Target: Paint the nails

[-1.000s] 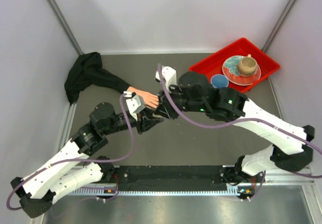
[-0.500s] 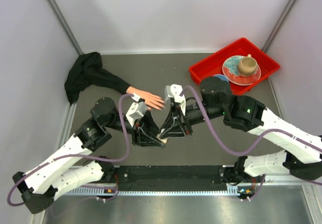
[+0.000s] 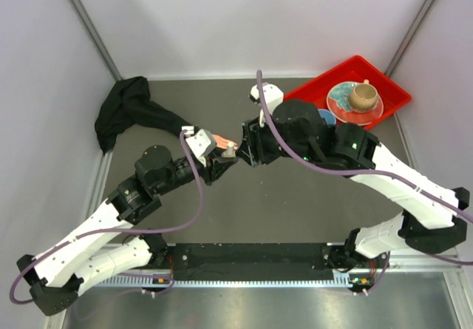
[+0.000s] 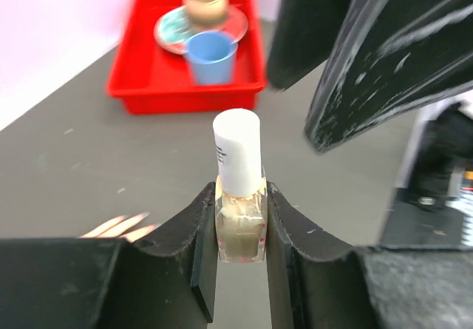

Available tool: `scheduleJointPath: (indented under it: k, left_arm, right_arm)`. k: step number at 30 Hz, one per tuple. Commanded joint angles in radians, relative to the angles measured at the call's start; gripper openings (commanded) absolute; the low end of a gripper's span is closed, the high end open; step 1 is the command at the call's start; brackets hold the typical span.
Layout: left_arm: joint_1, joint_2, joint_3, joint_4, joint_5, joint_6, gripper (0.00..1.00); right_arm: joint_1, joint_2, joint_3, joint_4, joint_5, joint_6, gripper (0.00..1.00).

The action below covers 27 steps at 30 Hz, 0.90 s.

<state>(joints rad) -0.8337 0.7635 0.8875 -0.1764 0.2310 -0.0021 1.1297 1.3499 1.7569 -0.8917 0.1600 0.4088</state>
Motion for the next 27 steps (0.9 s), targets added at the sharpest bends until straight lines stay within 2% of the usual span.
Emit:
scheduleJointPath:
  k: [1,7,18,20,21,22,23,26,27]
  left_arm:
    - [-0.002,0.026,-0.007,0.081,-0.130,0.060,0.00]
    - [-0.004,0.037,-0.019,0.081,-0.104,0.059,0.00]
    - [-0.004,-0.001,-0.044,0.103,-0.084,0.028,0.00]
    - [-0.005,-0.006,-0.044,0.110,-0.065,0.019,0.00]
    - [-0.005,-0.006,-0.041,0.112,-0.061,0.016,0.00]
    - [-0.004,-0.009,-0.038,0.112,-0.052,0.014,0.00]
    - [-0.004,-0.015,-0.038,0.112,-0.044,0.008,0.00]
    - [-0.004,-0.036,-0.025,0.101,0.094,0.005,0.00]
    - [-0.004,-0.042,-0.016,0.101,0.246,-0.025,0.00]
  right_arm:
    - [-0.004,0.055,0.090,-0.042,0.131,0.104,0.49]
    - [0.010,0.133,0.141,-0.030,0.133,0.073,0.46]
    - [0.010,0.186,0.154,0.007,0.099,0.062,0.29]
    - [0.010,0.184,0.148,0.008,0.047,0.061,0.22]
    - [0.008,0.180,0.142,0.016,0.021,0.048,0.07]
    - [0.008,0.175,0.138,0.011,0.009,0.027,0.00]
    - [0.008,0.169,0.133,0.005,-0.003,0.024,0.00]
    - [0.007,0.103,0.061,0.040,-0.090,-0.054,0.00]
    - [0.007,0.059,0.035,0.063,-0.141,-0.094,0.00]
